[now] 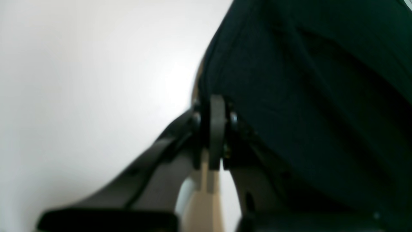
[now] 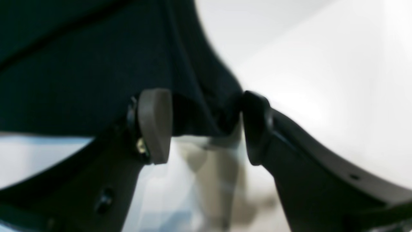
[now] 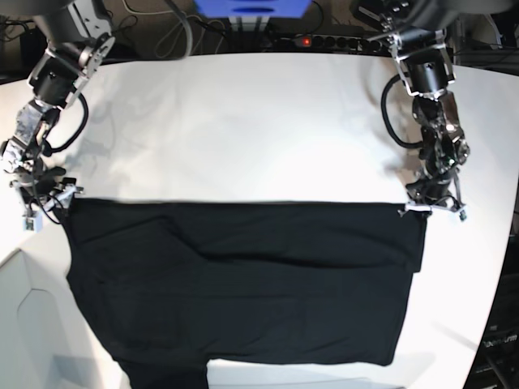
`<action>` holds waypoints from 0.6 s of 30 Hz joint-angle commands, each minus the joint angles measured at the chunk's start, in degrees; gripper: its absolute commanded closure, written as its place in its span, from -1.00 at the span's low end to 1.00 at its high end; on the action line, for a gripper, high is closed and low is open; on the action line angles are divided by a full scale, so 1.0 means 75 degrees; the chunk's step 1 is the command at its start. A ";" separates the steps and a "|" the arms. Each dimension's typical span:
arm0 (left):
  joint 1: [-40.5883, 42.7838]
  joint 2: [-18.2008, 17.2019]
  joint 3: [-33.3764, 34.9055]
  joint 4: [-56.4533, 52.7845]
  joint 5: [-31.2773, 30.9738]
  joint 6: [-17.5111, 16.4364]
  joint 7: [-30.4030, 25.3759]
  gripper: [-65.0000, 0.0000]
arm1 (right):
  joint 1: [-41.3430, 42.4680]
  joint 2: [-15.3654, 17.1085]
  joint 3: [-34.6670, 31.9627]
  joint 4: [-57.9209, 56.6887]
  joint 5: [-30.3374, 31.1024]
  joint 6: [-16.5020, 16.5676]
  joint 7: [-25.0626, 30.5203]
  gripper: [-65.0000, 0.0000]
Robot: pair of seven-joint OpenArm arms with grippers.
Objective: Fold the T-shirt properly
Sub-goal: 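Swing the held edge back toward the robot, laying the shirt flat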
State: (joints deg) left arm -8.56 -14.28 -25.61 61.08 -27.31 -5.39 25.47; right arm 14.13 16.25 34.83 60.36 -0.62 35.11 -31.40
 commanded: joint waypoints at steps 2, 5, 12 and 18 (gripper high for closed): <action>0.0068 -0.0094 -0.0003 0.0079 0.0014 0.0009 0.0067 1.00 | -0.0050 0.0137 0.0004 0.0034 0.0065 0.0060 0.0019 -0.07; 0.0139 -0.0118 -0.0038 0.0102 0.0014 -0.0003 0.0067 1.00 | -0.0296 0.0148 -0.0020 0.0034 0.0065 0.0060 0.0019 0.04; 0.0537 -0.0235 -0.0050 0.0641 -0.0045 0.0021 0.0126 1.00 | -0.0519 0.0324 0.0004 0.0046 0.0054 0.0652 -0.0086 1.00; 0.1123 -0.0352 -0.0050 0.1802 -0.0057 0.0033 0.0137 1.00 | -0.0952 0.0488 0.0039 0.1183 0.0042 0.0652 -0.0743 1.00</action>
State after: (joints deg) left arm 0.84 -15.40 -25.69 73.45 -27.90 -5.61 28.36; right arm 6.28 18.59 34.72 68.71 0.67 39.70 -36.82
